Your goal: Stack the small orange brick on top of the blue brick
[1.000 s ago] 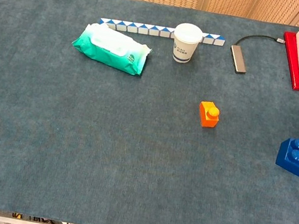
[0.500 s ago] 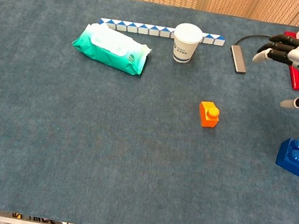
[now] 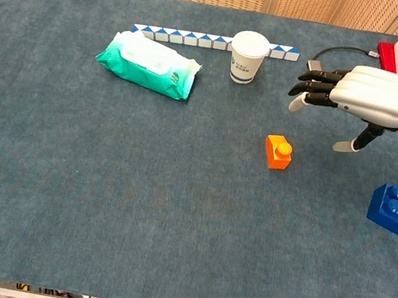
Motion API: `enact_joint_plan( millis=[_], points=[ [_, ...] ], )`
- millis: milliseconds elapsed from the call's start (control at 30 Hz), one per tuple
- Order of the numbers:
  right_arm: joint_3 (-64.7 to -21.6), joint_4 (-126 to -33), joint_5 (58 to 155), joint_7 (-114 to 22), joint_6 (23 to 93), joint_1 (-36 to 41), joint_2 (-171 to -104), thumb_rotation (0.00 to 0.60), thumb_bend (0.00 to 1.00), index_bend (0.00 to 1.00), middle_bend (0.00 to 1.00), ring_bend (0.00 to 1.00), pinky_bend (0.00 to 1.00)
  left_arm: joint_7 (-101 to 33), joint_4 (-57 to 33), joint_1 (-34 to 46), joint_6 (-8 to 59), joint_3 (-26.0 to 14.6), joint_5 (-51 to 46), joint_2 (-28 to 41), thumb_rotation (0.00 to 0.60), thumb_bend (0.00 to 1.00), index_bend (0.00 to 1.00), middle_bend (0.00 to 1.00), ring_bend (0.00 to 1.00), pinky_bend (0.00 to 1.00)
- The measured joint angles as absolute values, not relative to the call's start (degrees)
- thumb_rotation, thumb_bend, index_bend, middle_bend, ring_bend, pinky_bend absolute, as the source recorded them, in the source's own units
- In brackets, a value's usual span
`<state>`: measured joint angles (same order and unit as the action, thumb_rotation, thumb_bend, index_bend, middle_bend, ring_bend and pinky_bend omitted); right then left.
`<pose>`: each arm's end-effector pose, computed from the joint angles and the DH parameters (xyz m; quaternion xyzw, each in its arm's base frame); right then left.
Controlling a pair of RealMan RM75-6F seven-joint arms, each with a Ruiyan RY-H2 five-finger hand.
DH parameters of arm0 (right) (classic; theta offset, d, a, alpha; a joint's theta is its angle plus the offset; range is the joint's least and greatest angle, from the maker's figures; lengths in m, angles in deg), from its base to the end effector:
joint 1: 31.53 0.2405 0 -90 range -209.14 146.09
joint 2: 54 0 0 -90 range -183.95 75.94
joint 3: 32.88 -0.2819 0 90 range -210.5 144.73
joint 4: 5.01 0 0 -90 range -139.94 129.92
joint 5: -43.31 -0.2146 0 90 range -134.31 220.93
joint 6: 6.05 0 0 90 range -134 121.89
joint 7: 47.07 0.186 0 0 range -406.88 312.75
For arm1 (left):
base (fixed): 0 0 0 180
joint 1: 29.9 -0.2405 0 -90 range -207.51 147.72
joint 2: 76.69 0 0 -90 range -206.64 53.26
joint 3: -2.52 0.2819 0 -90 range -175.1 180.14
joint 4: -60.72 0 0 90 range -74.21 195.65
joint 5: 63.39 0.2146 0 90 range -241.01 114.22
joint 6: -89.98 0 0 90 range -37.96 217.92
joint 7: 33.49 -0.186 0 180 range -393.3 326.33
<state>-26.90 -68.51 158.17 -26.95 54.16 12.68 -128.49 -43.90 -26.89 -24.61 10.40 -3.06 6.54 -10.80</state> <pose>-0.2290 -0.3817 0.0292 0.9029 -0.1712 0.2948 0.2617 -0.3972 0.2325 0.1778 -0.5524 -0.3989 -0.2604 0.6841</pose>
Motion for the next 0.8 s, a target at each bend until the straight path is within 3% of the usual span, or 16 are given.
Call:
enact_joint_plan(
  millis=[267,800],
  points=[
    [-23.1,-61.7,161.8,-20.5,57.3,17.1,-131.2,0.6,0.25,0.24,0.14,0.04,0.24,-42.9,-26.5,-24.4,11.6,-3.3,5.9,-10.8,0.6,0.16,0.44,0.49,0.38,0.46],
    [-17.4,-53.0,164.3,-17.5,58.5,22.6,-136.0,0.6,0.24,0.24,0.13,0.04,0.24,-41.0,-25.8,-24.0,13.4,-4.0,4.5,-11.1,0.6,0.16,0.44,0.49,0.38,0.46]
  ],
)
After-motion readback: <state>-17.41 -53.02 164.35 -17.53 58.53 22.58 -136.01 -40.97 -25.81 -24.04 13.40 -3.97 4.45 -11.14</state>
